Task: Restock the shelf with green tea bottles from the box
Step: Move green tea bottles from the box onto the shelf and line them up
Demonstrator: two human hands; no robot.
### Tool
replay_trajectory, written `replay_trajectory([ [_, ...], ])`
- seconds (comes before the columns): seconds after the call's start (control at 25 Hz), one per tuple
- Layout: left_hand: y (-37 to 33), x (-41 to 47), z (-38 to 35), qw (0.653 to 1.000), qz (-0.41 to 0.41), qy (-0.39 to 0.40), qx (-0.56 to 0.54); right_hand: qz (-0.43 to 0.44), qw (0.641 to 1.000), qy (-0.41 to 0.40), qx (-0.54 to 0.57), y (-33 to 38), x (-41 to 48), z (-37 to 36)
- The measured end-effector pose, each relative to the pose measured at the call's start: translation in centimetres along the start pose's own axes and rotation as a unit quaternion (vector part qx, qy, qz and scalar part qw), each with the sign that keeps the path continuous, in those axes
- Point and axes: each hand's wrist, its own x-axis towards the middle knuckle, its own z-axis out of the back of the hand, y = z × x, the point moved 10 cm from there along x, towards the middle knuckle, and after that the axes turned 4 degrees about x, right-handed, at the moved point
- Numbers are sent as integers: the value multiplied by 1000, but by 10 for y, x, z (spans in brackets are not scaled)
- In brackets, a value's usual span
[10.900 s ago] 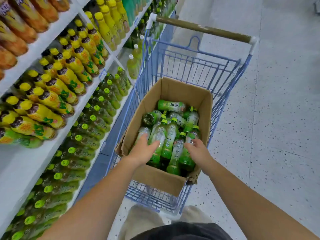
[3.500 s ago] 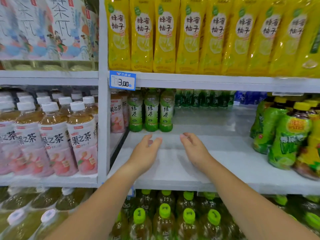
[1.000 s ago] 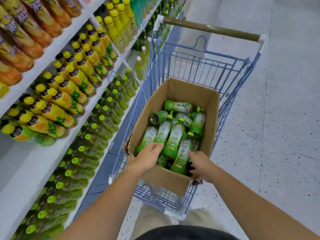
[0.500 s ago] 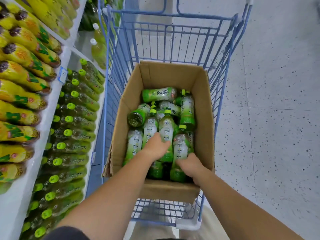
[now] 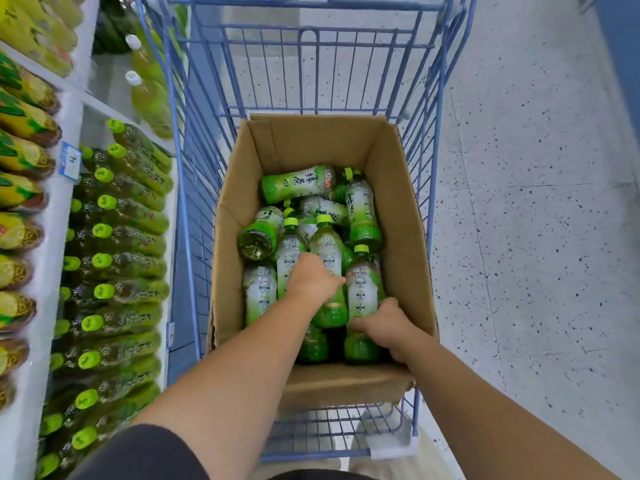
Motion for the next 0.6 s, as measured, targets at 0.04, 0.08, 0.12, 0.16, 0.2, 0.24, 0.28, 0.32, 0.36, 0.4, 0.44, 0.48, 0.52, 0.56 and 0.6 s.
replay_trajectory([
  [0.04,1,-1,0,1000,0,0,-6,-10,1000,8,28,-1,-3,1],
  [0.08,2,-4,1,1000,1,3,-14,-20,998,18,61,-1,-7,1],
  [0.12,6,-6,0,1000,5,12,-25,-28,995,27,93,-1,-12,1],
  [0.16,11,-11,-1,999,7,24,-39,-32,992,33,119,0,-17,2],
  [0.2,16,-14,-2,998,7,39,-57,-34,989,38,139,2,-22,3],
  [0.24,20,-19,-2,995,1,57,-79,-33,986,45,157,4,-28,4],
  [0.28,25,-23,-2,992,-9,75,-103,-31,983,53,171,7,-34,5],
  [0.32,29,-28,-1,988,-19,92,-125,-28,981,62,182,9,-40,6],
  [0.36,33,-34,2,984,-32,104,-140,-22,980,68,188,12,-47,7],
  [0.4,35,-41,5,981,-48,112,-150,-12,979,70,191,14,-54,9],
  [0.44,36,-49,10,977,-63,116,-165,4,979,72,190,16,-60,12],
  [0.48,35,-58,16,972,-74,121,-187,26,979,74,187,21,-66,15],
  [0.52,35,-67,21,965,-80,127,-215,48,979,74,184,25,-72,18],
  [0.56,35,-78,26,957,-84,134,-244,70,978,73,183,30,-81,21],
  [0.6,34,-89,29,948,-87,141,-273,86,977,71,182,33,-89,24],
])
